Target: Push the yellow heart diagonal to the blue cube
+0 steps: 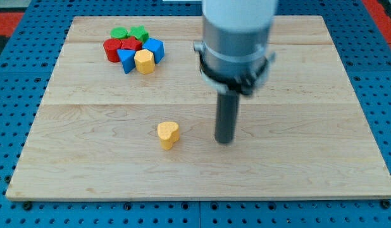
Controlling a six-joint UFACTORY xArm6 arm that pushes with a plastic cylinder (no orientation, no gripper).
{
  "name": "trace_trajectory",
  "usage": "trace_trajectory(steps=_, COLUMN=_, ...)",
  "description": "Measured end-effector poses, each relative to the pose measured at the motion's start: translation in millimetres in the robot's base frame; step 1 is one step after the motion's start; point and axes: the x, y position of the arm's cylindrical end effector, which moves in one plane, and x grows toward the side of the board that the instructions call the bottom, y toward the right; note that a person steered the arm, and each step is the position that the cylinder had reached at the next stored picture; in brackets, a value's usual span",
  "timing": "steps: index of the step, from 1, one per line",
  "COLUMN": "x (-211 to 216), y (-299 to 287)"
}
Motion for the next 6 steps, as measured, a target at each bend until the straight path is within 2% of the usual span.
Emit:
trace_trajectory(steps=1, x=28, y=-90)
trace_trajectory(steps=2, x=29, y=-193)
trace_trajectory(steps=3, x=3, y=-206)
trace_trajectory(steps=4, x=-2, y=-143)
trace_trajectory(steps=5, x=-27, y=-76)
trace_trajectory(steps=6, x=-106, y=-68)
